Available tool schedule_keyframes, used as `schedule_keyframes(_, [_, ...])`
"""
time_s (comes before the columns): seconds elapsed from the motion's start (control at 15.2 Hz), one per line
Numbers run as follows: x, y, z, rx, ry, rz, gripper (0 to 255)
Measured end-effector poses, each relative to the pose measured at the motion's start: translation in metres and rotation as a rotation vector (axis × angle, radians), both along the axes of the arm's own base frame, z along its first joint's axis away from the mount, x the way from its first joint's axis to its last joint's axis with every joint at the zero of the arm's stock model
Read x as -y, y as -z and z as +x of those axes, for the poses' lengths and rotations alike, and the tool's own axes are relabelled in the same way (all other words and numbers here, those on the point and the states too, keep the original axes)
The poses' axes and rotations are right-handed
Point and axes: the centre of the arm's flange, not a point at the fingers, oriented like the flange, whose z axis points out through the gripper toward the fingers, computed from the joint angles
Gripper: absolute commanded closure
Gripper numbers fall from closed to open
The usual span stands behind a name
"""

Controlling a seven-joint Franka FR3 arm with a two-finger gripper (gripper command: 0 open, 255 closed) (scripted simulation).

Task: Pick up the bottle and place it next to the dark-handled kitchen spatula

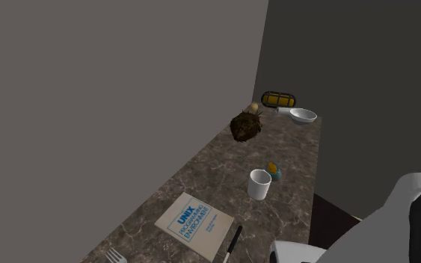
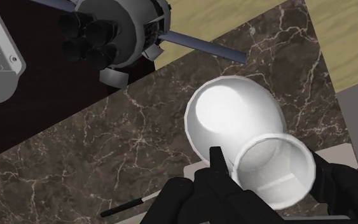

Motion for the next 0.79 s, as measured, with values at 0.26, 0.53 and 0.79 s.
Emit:
schedule_keyframes(0.26, [0.000, 0.018, 0.000, 0.000, 0.000, 0.000, 255])
schedule_keyframes(0.53, [0.000, 0.020, 0.000, 0.000, 0.000, 0.000, 255])
schedule_keyframes(0.79, [0.000, 0.020, 0.000, 0.001, 0.000, 0.001, 0])
